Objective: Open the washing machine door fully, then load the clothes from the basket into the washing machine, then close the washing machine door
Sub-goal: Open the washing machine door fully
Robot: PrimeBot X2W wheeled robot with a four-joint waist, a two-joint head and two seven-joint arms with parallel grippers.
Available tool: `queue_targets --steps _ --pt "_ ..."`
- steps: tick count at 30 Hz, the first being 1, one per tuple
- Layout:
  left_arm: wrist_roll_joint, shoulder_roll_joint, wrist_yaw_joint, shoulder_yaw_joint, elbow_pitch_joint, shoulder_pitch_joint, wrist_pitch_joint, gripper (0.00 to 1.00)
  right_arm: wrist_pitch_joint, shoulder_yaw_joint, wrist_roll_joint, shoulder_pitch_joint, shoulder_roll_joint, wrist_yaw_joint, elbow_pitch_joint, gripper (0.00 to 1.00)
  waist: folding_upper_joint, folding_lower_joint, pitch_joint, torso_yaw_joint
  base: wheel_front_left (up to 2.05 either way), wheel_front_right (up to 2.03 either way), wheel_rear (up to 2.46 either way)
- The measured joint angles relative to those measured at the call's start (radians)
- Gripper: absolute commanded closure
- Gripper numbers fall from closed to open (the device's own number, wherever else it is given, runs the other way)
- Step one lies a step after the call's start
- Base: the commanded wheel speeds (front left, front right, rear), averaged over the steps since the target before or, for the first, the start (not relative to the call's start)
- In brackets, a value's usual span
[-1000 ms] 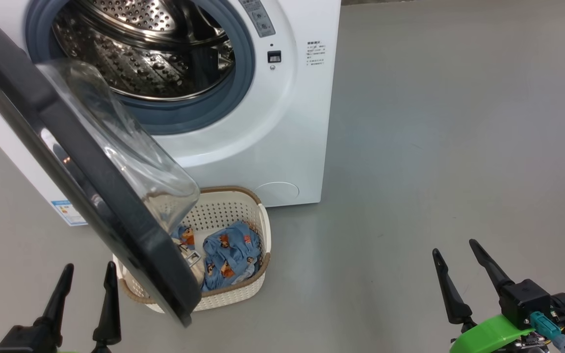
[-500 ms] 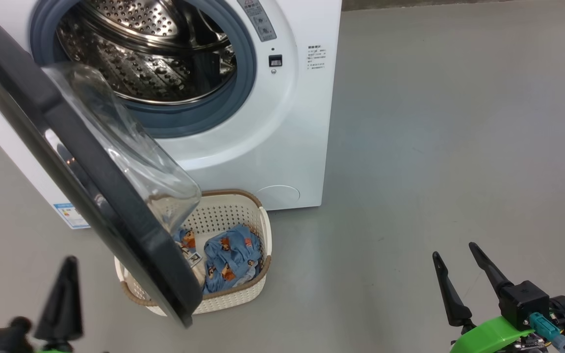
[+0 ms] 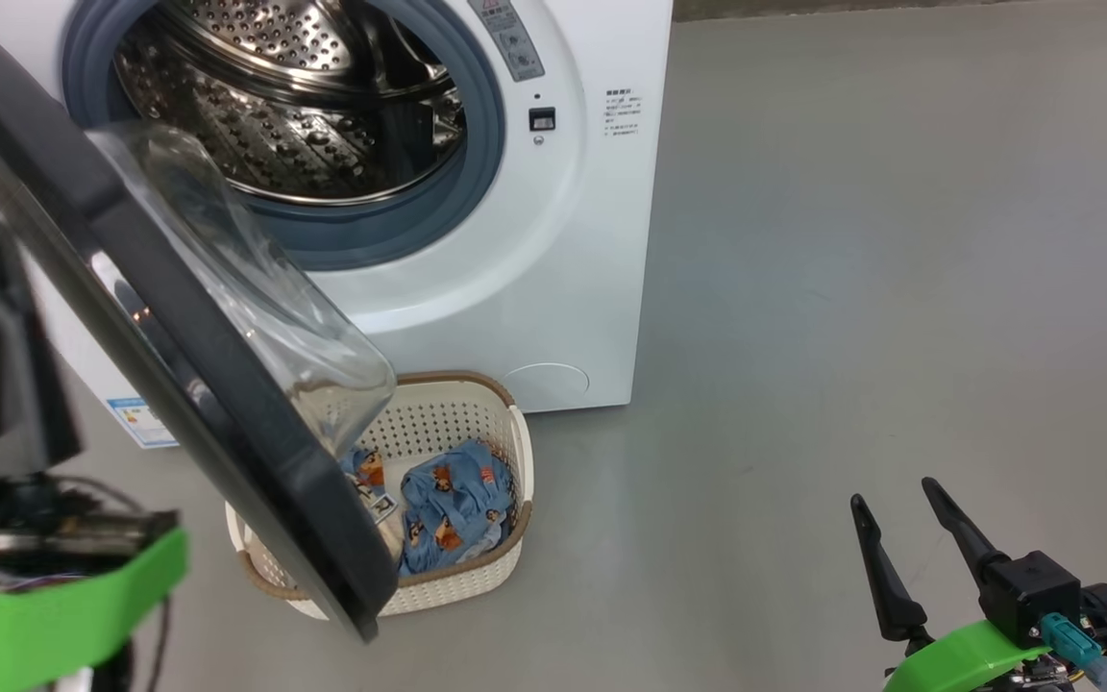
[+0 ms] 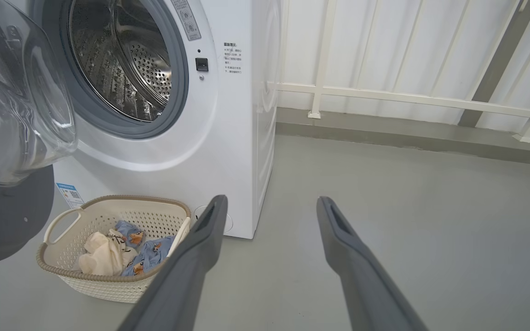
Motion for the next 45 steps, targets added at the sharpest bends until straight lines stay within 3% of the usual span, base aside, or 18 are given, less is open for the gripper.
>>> queue_targets --steps 7,12,23,35,41,45 --pt "-0.003 0.013 0.0 -0.218 -0.063 -0.049 -0.003 1.0 0.0 0.015 0.01 -0.001 0.003 0.0 0.01 0.0 0.0 0.0 0.0 -0.016 0.0 0.0 0.0" --pt "-0.009 0.012 0.0 -0.314 -0.063 -0.05 -0.003 1.0 0.0 0.015 0.01 -0.001 0.004 0.0 0.011 0.0 0.0 0.0 0.007 -0.021 0.0 0.0 0.0" --pt "-0.01 0.04 0.0 -0.611 0.031 0.011 -0.003 1.0 0.0 0.017 0.01 -0.003 0.004 0.0 0.015 0.0 0.0 0.0 0.027 -0.011 0.0 0.0 0.0" --pt "-0.021 0.043 0.0 -0.664 0.145 0.092 -0.003 1.0 0.0 0.02 0.01 -0.01 0.001 0.0 0.021 0.0 0.0 0.0 0.05 -0.002 0.0 0.0 0.0" --pt "-0.029 0.071 0.0 -0.704 0.21 0.122 -0.002 1.0 0.0 0.023 0.01 -0.012 -0.001 0.0 0.025 0.0 0.0 0.0 0.056 0.002 0.0 0.0 0.0" --pt "-0.04 0.066 0.0 -0.671 0.267 0.15 -0.002 1.0 0.0 0.023 0.01 -0.012 -0.001 0.0 0.027 0.0 0.0 0.0 0.057 0.003 0.0 0.0 0.0"
